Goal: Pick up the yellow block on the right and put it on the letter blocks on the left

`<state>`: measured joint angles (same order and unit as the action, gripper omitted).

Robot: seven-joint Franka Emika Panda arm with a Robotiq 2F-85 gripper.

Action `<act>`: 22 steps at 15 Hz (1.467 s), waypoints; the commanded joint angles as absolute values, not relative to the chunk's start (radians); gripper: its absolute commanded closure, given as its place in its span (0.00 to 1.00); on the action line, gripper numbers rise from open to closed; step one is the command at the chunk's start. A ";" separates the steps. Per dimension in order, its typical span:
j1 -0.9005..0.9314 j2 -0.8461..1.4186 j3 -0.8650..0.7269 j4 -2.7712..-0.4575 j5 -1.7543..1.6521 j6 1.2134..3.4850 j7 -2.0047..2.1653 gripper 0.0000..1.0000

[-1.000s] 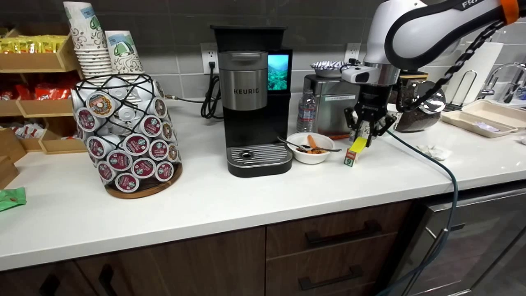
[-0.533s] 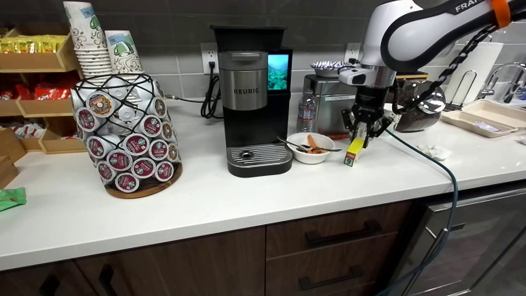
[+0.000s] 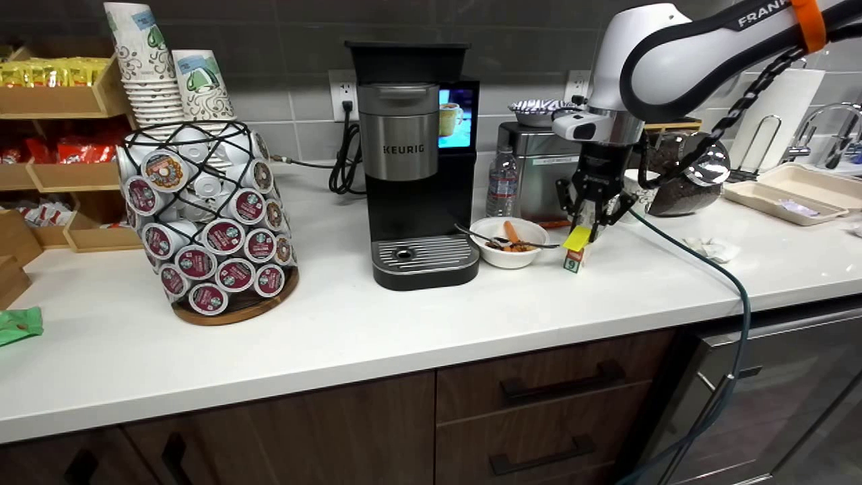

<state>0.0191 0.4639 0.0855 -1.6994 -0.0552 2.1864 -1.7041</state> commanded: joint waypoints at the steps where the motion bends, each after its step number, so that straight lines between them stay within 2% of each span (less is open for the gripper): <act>1: 0.011 0.475 0.093 -1.691 -0.067 2.192 -1.681 0.91; 8: 0.010 0.479 0.092 -1.692 -0.071 2.193 -1.669 0.91; 9: 0.010 0.479 0.093 -1.692 -0.070 2.193 -1.667 0.87; 10: 0.010 0.480 0.094 -1.691 -0.067 2.190 -1.666 0.41; 11: 0.010 0.480 0.093 -1.691 -0.069 2.188 -1.664 0.41; 12: 0.011 0.479 0.092 -1.691 -0.072 2.188 -1.661 0.36; 16: 0.006 0.428 0.096 -1.724 -0.066 2.198 -1.665 0.05; 17: 0.000 0.390 0.099 -1.756 -0.059 2.205 -1.674 0.00; 20: -0.013 0.276 0.100 -1.843 -0.037 2.196 -1.679 0.00; 22: -0.035 0.158 0.111 -1.932 0.015 2.080 -1.755 0.00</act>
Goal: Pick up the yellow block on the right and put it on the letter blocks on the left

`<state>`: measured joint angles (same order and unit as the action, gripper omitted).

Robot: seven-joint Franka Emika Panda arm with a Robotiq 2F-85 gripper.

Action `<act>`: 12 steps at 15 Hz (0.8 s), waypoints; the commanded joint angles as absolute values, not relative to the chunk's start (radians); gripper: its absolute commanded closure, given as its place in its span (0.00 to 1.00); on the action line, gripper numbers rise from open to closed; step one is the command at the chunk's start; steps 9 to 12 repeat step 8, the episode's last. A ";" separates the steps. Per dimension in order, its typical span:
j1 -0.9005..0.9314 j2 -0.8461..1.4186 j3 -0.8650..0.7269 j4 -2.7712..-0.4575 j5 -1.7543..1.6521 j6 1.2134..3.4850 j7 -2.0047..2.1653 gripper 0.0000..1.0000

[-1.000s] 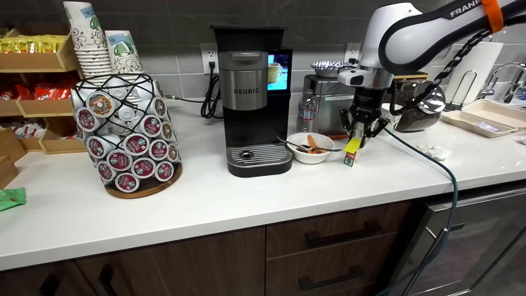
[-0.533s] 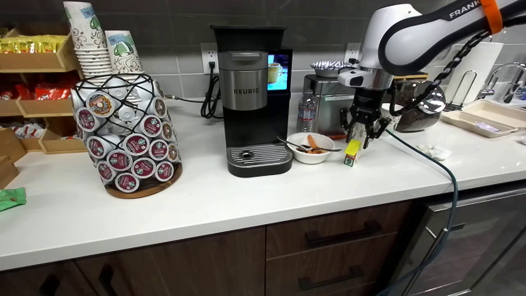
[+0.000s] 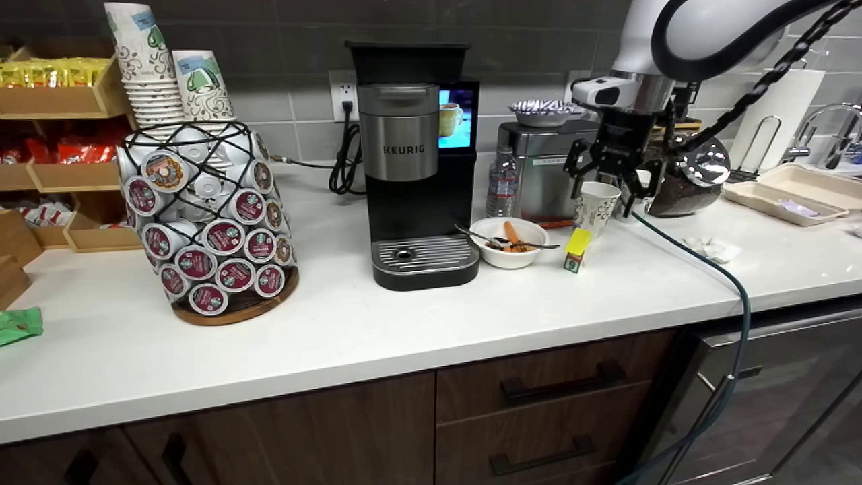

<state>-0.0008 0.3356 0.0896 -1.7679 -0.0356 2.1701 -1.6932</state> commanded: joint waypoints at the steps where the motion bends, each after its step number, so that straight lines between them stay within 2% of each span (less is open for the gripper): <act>1: -0.039 0.112 0.106 -1.971 0.040 2.051 -1.773 0.00; 3: -0.039 -0.001 0.090 -2.070 0.101 2.036 -1.780 0.00; 7: -0.030 -0.233 0.020 -2.279 0.274 2.156 -1.781 0.00; 8: -0.008 -0.095 0.026 -2.131 0.198 2.089 -1.754 0.00; 12: -0.008 -0.095 0.026 -2.131 0.198 2.089 -1.754 0.00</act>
